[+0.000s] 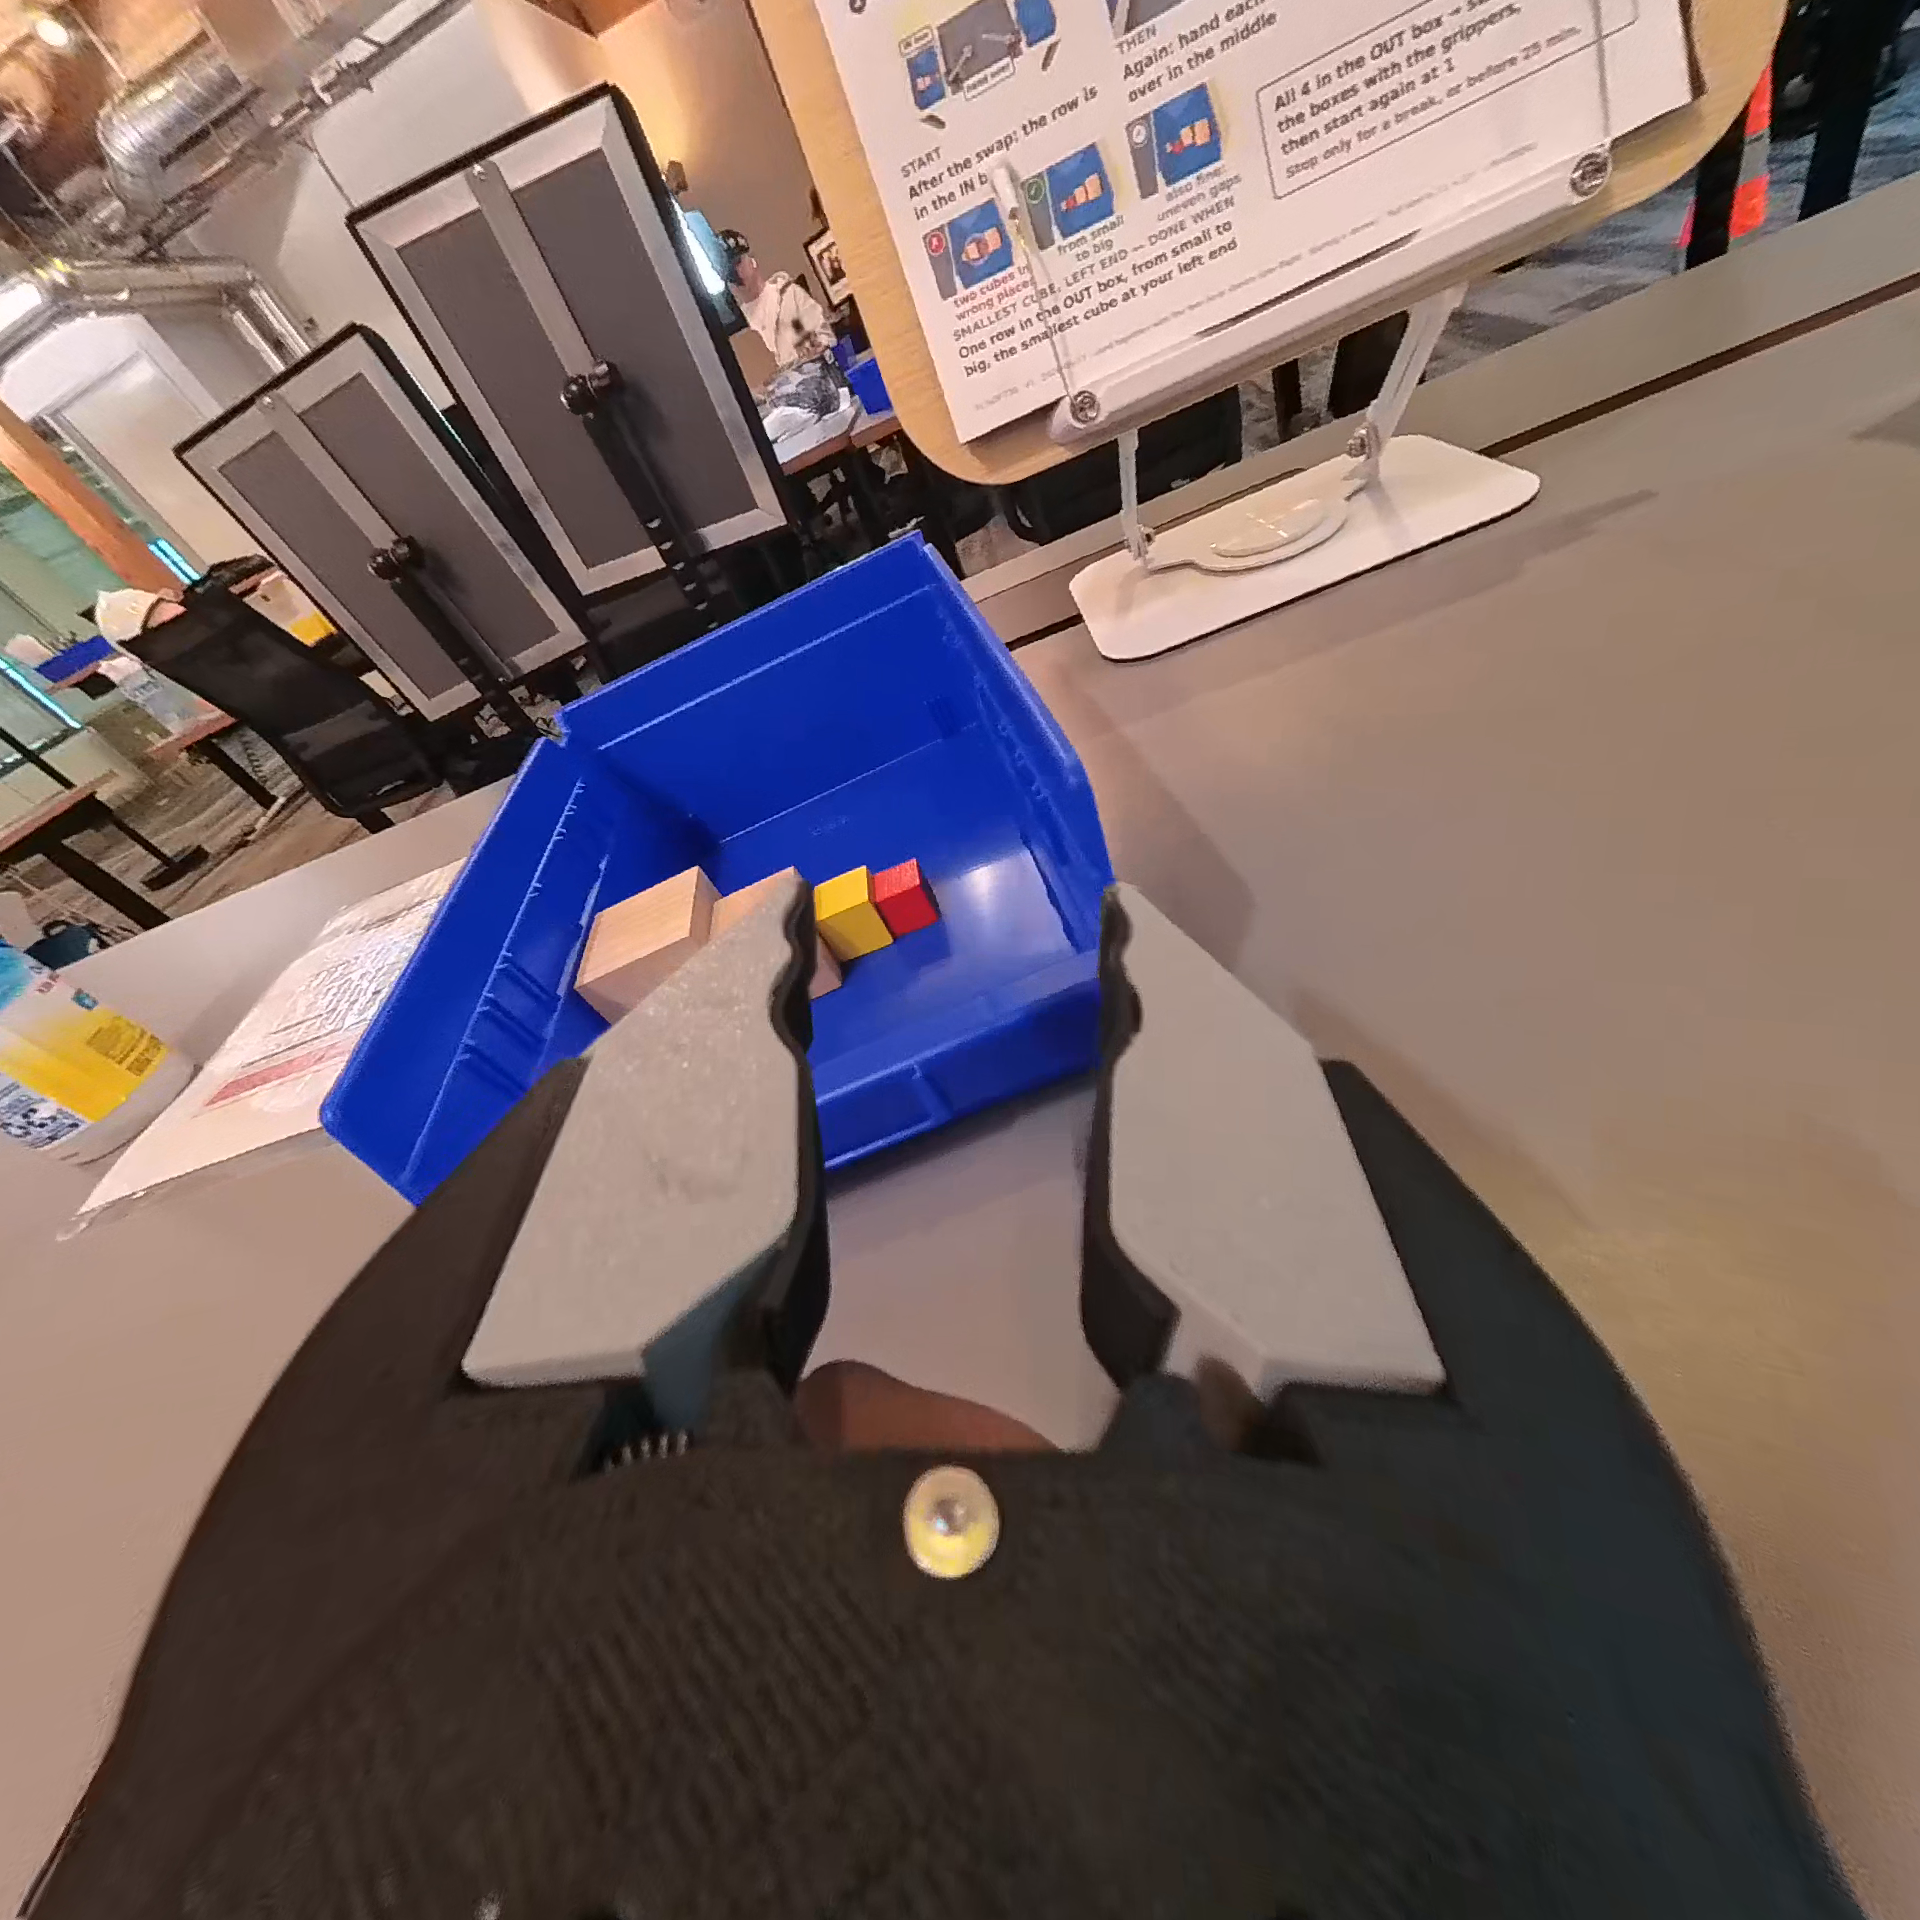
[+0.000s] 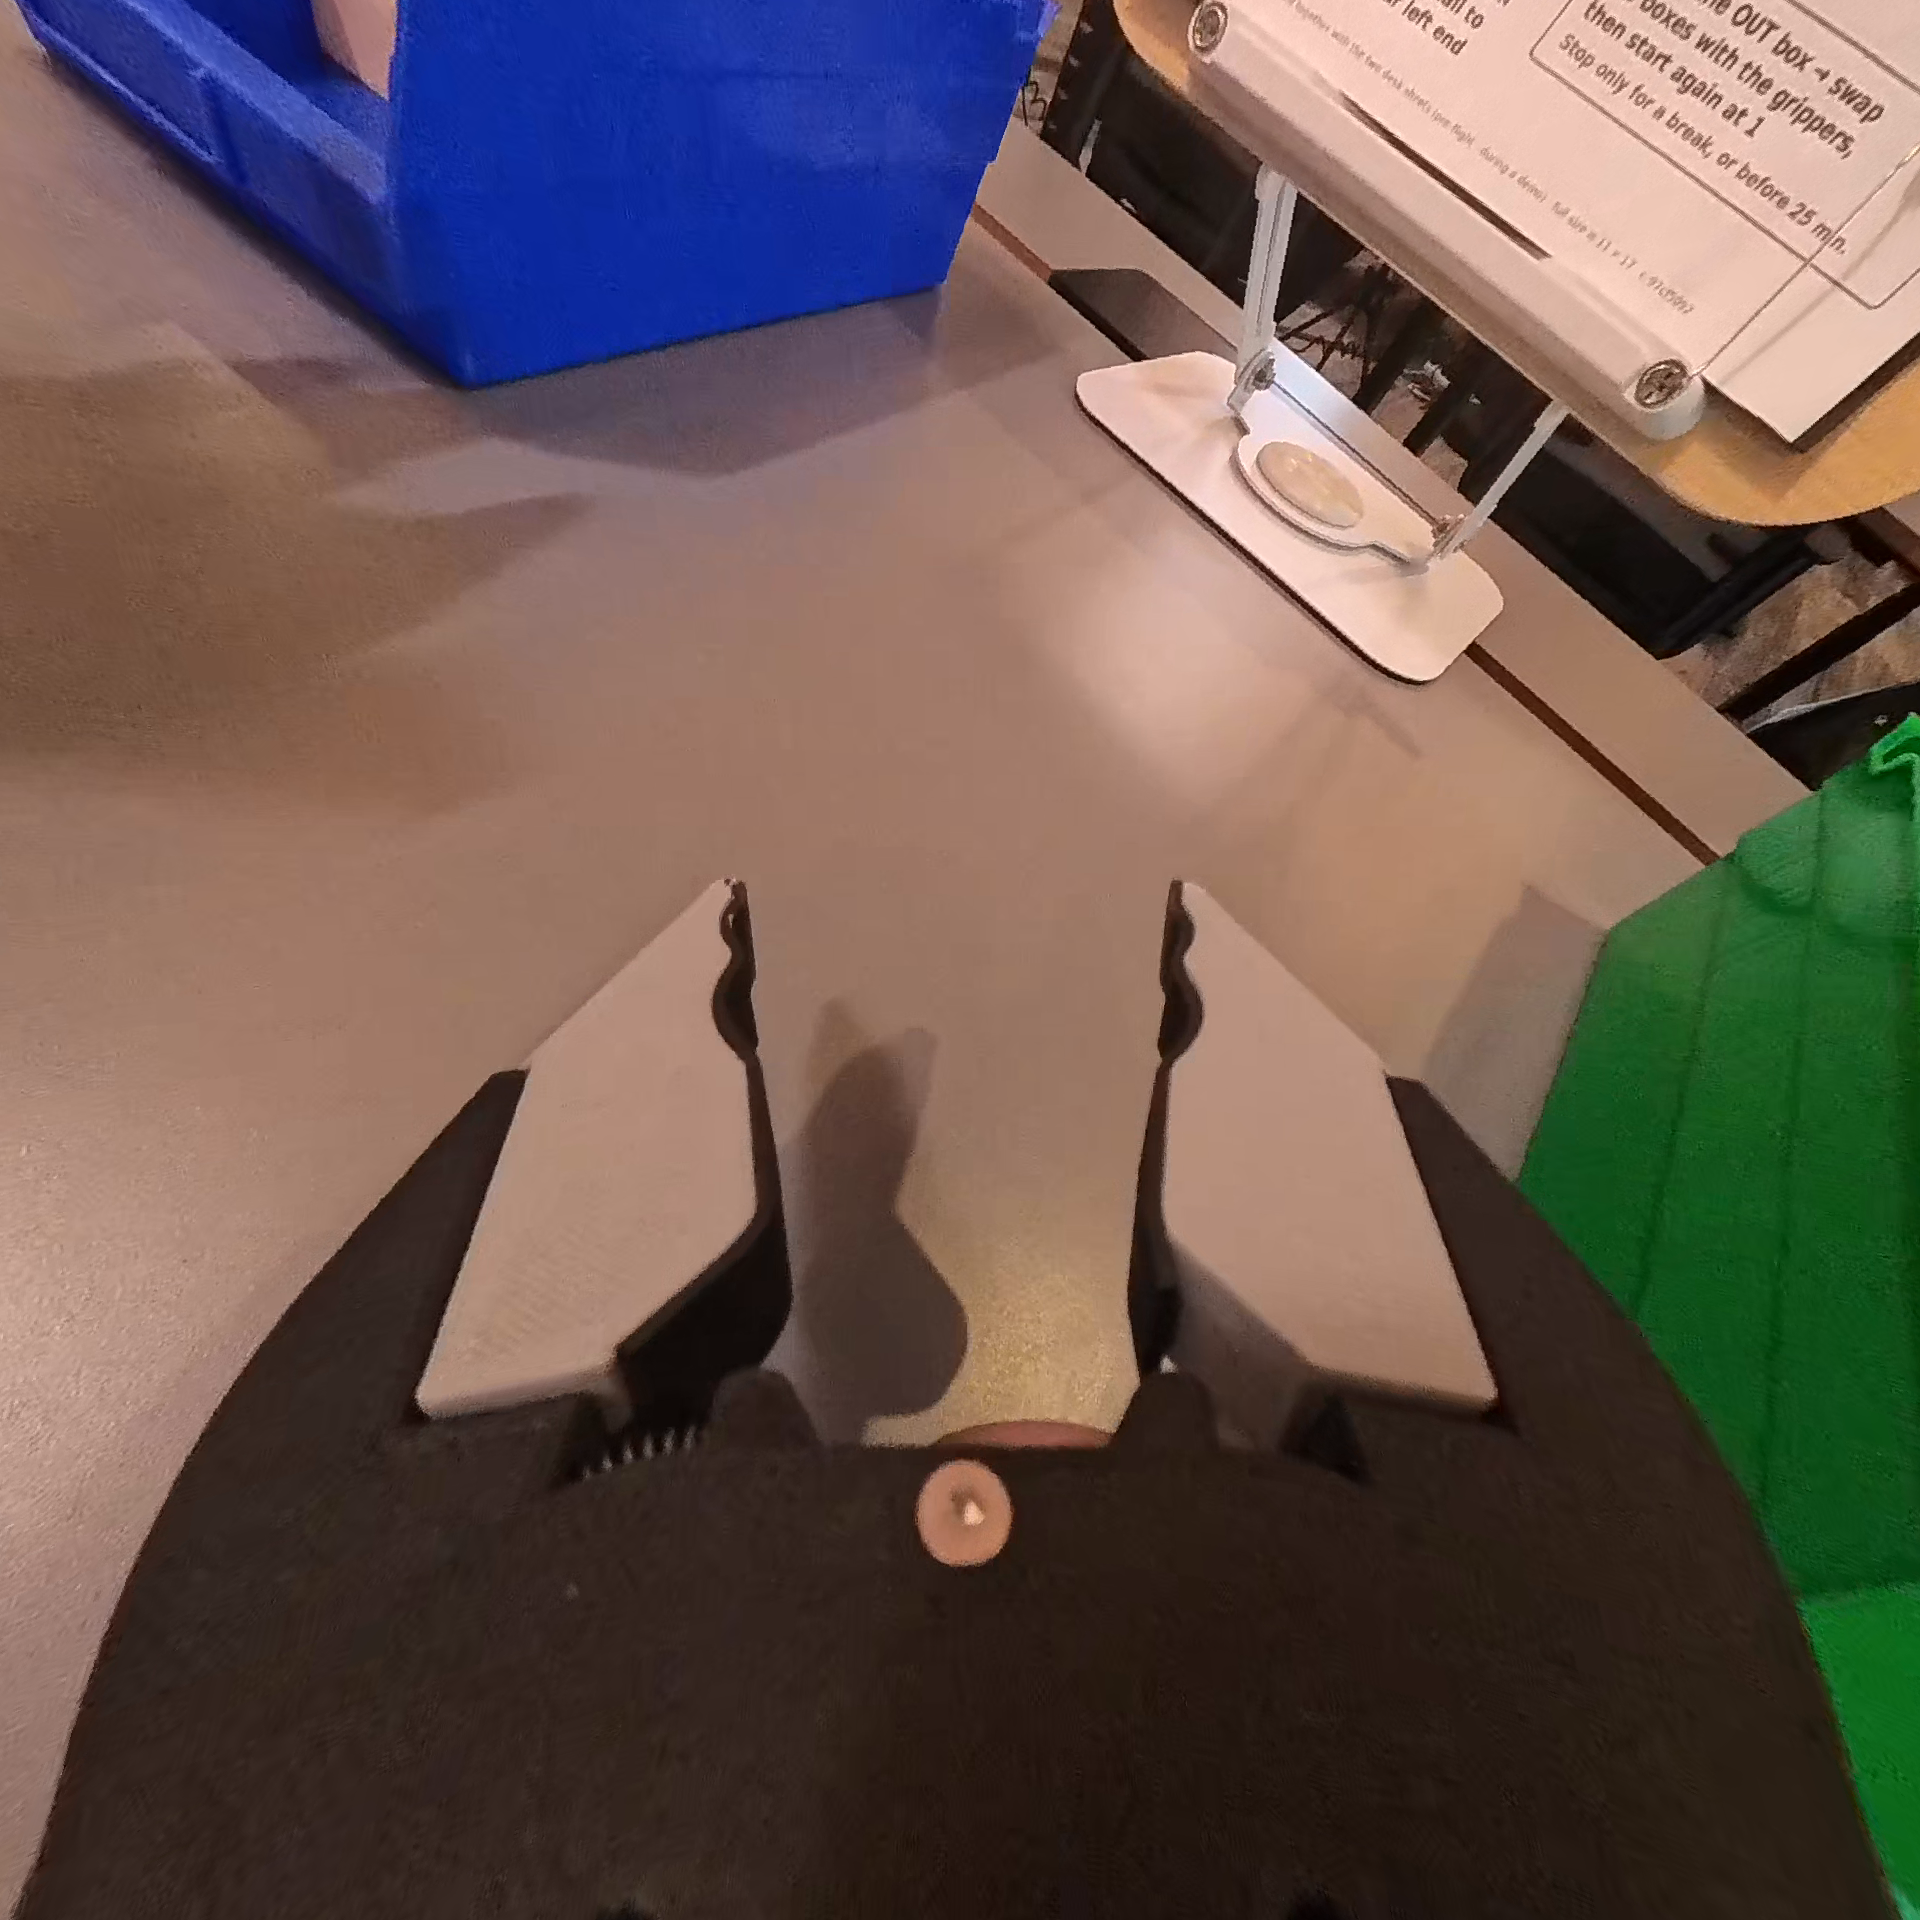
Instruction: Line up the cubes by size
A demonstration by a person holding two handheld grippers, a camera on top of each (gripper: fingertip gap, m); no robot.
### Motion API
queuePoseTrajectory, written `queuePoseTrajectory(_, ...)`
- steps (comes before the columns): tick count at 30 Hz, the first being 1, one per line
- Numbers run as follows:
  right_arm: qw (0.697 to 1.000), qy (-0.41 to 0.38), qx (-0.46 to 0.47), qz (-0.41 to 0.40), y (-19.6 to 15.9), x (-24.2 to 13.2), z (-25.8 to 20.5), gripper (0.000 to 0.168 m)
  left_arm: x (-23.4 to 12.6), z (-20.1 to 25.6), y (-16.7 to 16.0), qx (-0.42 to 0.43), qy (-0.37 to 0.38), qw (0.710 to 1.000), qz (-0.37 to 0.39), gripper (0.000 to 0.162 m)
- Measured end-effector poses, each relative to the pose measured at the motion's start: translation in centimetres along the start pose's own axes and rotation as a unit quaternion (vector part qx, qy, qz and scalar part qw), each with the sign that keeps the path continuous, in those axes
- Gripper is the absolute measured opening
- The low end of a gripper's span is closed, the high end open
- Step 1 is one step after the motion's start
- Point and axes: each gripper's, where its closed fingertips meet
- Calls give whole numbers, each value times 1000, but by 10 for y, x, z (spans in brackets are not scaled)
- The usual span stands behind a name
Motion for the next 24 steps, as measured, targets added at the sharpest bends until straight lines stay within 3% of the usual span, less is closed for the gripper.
queuePoseTrajectory(19,1000,-2,-4,-3,-1,1,0,76,-2,-53,-25,-75,20,997,-21,55)
queuePoseTrajectory(24,1000,-2,0,0,1,1,0,75,5,-28,-21,-94,-43,995,-13,57)
Point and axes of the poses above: each gripper's, where its closed fingertips meet, x out along the fingers, y out of its top, z = x × y across the jaws, and after that the axes turned 10 degrees about -y, right-handed
